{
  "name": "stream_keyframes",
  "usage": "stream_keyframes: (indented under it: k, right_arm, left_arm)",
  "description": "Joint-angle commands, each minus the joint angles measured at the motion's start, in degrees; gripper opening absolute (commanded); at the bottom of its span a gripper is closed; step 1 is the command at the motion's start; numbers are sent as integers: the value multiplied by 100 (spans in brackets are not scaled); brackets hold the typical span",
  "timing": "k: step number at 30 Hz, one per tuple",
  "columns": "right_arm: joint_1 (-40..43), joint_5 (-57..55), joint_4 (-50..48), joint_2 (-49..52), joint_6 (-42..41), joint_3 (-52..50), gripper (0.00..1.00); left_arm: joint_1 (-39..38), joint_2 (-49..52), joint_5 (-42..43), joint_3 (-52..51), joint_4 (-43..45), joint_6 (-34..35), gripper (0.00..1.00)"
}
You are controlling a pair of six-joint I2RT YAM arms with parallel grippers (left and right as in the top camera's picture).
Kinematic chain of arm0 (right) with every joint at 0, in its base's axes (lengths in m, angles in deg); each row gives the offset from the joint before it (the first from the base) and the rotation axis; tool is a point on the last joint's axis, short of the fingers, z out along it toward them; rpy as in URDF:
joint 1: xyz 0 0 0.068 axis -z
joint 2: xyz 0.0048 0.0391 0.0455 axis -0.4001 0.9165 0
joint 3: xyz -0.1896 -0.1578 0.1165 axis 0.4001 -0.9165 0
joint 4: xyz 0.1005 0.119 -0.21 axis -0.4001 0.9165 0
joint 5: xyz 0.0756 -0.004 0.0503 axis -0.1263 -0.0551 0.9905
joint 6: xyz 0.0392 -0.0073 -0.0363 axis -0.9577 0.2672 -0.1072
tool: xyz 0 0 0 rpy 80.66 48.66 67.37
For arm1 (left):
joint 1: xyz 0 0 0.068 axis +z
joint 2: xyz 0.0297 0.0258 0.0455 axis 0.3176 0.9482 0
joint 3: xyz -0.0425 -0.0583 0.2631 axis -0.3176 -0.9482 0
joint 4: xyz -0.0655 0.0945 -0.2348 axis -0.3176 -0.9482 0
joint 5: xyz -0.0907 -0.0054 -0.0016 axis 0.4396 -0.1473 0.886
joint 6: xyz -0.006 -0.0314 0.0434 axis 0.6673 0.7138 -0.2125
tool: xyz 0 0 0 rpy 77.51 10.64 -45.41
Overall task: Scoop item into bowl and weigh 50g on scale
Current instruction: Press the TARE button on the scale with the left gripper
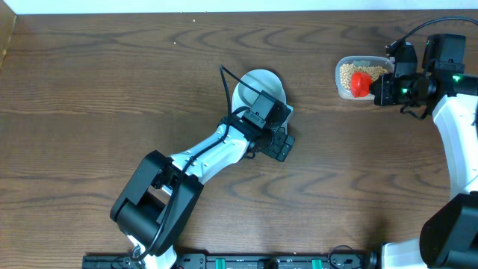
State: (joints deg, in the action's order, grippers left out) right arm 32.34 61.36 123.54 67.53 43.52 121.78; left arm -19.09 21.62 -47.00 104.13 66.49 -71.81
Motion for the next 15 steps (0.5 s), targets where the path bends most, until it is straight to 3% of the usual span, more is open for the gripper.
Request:
stream_keyframes:
  k: [1, 15]
  right_arm:
    - [-17, 15, 20, 42, 24, 111, 1]
    - [-17, -9, 15, 42, 26, 111, 1]
  left_arm:
    - [-11, 247, 59, -11, 0, -70, 88]
    - [-9, 192, 76, 216, -192, -70, 88]
